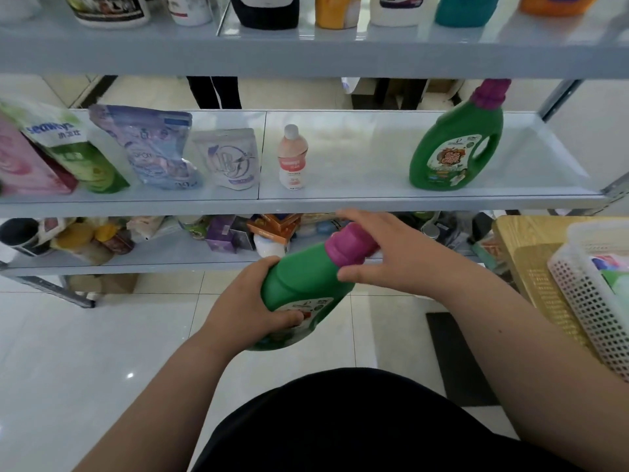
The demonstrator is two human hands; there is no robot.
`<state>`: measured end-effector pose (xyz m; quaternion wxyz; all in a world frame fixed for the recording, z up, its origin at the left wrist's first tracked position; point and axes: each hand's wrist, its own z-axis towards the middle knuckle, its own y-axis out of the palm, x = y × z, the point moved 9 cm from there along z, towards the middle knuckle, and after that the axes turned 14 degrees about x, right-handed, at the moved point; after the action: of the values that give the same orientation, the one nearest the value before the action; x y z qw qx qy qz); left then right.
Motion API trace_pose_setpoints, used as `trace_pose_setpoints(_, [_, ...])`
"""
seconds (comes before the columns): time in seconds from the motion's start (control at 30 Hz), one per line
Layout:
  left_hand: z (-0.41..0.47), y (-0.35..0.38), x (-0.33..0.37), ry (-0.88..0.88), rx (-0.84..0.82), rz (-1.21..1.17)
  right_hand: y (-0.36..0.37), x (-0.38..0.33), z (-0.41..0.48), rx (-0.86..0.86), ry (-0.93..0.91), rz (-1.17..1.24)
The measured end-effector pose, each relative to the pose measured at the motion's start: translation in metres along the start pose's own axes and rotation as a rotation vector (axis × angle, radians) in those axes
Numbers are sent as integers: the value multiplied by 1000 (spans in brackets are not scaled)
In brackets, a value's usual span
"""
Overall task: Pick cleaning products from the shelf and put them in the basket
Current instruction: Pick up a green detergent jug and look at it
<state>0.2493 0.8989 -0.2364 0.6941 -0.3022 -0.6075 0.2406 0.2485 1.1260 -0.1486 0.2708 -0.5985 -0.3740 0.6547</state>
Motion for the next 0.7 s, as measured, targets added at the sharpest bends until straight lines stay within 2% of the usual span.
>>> trace_pose_setpoints(0.07, [2, 4, 5, 24, -20, 16, 0, 13, 1, 49, 91, -163])
trace_pose_setpoints(0.1, [3, 6, 9, 42, -32, 23, -1, 12, 2, 79, 71, -193])
trace_pose_setpoints(0.27, [12, 11, 15, 77, -38, 60, -13, 3, -4, 56, -65, 22])
trace_pose_setpoints(0.37, [16, 14, 22, 112, -44, 87, -15, 26, -4, 73, 128, -93])
trace_pose_setpoints(0.4, [16, 16, 25, 128, -52, 94, -16, 29, -2, 74, 130, -150])
trace_pose_setpoints(0.5, [19, 18, 30, 138, -68, 110, -26, 19, 3, 102, 13, -75])
trace_pose_setpoints(0.57, [22, 18, 30, 116, -69, 121, -27, 16, 2, 49, -46, 11])
trace_pose_setpoints(0.63, [24, 19, 30, 112, -60, 129, -25, 24, 3, 13, 26, 8])
trace_pose_setpoints(0.7, [23, 19, 31, 125, -55, 134, -22, 36, 6, 20, 114, -117])
